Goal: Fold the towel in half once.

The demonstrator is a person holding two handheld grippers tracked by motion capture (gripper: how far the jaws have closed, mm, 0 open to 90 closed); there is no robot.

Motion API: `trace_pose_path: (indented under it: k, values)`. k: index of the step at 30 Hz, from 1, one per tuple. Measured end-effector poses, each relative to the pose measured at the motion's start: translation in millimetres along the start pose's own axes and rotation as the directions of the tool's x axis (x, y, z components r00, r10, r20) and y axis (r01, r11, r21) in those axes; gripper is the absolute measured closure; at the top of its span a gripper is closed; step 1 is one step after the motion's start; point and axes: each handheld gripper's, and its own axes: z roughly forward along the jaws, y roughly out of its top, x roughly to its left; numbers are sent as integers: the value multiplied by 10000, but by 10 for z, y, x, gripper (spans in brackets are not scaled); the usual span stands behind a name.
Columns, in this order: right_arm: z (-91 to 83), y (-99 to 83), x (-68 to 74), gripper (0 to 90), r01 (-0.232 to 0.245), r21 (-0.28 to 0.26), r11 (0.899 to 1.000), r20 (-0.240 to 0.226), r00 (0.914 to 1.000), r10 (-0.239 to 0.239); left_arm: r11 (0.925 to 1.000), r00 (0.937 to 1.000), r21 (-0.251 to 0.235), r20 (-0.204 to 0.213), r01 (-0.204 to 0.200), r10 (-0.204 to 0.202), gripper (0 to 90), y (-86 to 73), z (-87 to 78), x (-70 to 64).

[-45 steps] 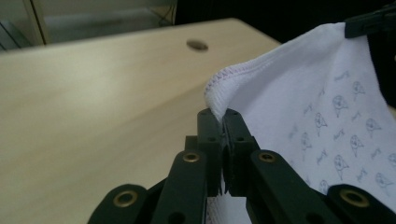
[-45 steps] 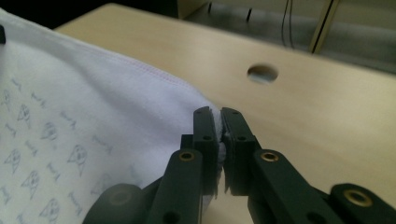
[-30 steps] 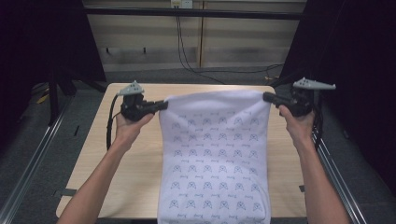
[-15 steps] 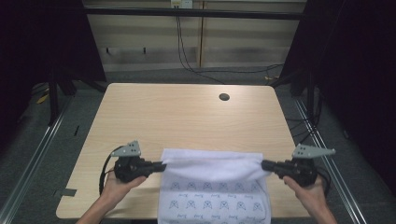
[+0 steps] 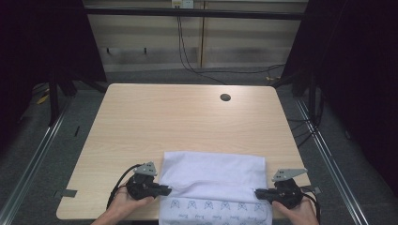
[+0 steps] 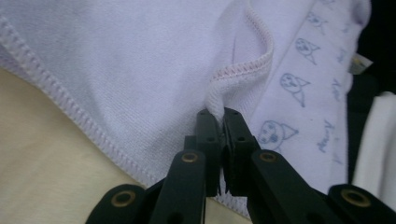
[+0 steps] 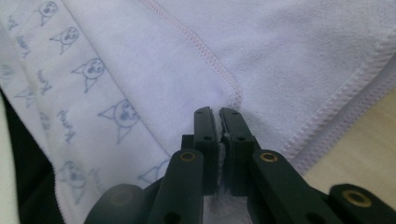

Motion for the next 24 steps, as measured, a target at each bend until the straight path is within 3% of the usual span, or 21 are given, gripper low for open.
trace_pose_path:
  k: [6, 12, 13, 16, 18, 20, 24]
  values:
    - [91, 134, -114, 863, 55, -127, 9999, 383, 9993, -50, 9995, 9975, -215, -665, 230, -244, 871, 108, 30, 209]
    - [189, 297, -253, 863, 39, -232, 9997, 837, 9965, -20, 9981, 9908, -481, -1276, 392, -450, 871, 239, 84, 439]
    - [204, 322, -273, 863, 19, -230, 9997, 866, 9962, 1, 9971, 9905, -547, -1238, 536, -600, 871, 257, 95, 485]
    - [262, 429, -369, 863, 66, -241, 9997, 1096, 9940, -39, 9982, 9876, -478, -1511, 350, -419, 871, 304, 107, 536]
    - [293, 483, -412, 863, 46, -243, 9997, 1221, 9925, -16, 9961, 9852, -700, -1589, 530, -635, 871, 315, 118, 600]
    - [326, 544, -460, 863, 55, -229, 9997, 1337, 9910, -24, 9962, 9848, -630, -1597, 593, -687, 872, 342, 116, 654]
    - [402, 665, -558, 863, 6, -240, 9997, 1593, 9872, 32, 9956, 9771, -703, -1991, 620, -749, 872, 425, 146, 780]
